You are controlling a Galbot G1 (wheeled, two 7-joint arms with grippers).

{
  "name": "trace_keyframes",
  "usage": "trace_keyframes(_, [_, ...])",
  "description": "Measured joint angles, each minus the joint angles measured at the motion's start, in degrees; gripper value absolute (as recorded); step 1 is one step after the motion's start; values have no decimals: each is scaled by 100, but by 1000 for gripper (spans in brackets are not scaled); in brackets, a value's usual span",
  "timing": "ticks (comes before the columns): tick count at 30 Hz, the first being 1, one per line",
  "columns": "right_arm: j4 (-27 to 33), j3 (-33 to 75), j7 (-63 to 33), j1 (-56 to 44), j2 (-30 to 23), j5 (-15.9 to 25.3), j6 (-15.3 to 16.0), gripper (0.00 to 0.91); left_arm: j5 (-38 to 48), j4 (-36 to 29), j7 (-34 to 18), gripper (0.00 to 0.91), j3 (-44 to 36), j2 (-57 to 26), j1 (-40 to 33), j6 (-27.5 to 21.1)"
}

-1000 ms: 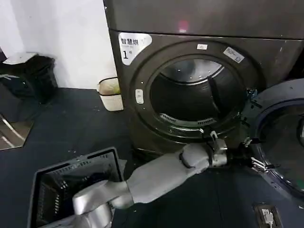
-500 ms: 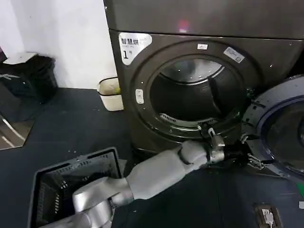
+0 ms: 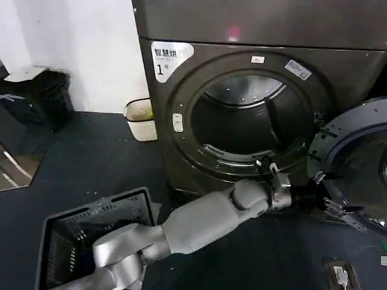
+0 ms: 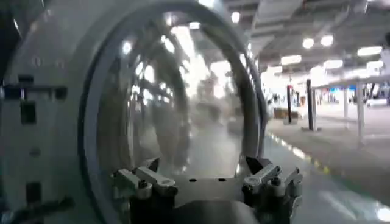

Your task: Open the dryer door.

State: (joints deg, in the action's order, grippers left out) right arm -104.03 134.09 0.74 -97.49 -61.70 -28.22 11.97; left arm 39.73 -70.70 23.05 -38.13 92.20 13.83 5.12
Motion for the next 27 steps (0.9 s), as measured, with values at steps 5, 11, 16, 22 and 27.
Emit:
trace_keyframes(5, [11, -68, 39, 37, 20, 31, -48, 907, 169, -308, -347, 907, -218, 0, -98, 575])
trace_keyframes(11, [-36, -107, 91, 65, 31, 40, -57, 907, 411, -857, -621, 907, -495, -5, -178, 1311])
trace_keyframes(16, [-97, -122, 120, 73, 27, 56, -61, 907, 482, -1350, -744, 907, -657, -714, -229, 1546])
trace_keyframes(22, [-161, -122, 174, 83, 28, 69, -72, 907, 516, -1979, -852, 907, -827, -1596, -201, 1635])
trace_keyframes(27, [-230, -120, 226, 114, 29, 185, -78, 907, 532, -2454, -913, 907, -849, -2325, -193, 1621])
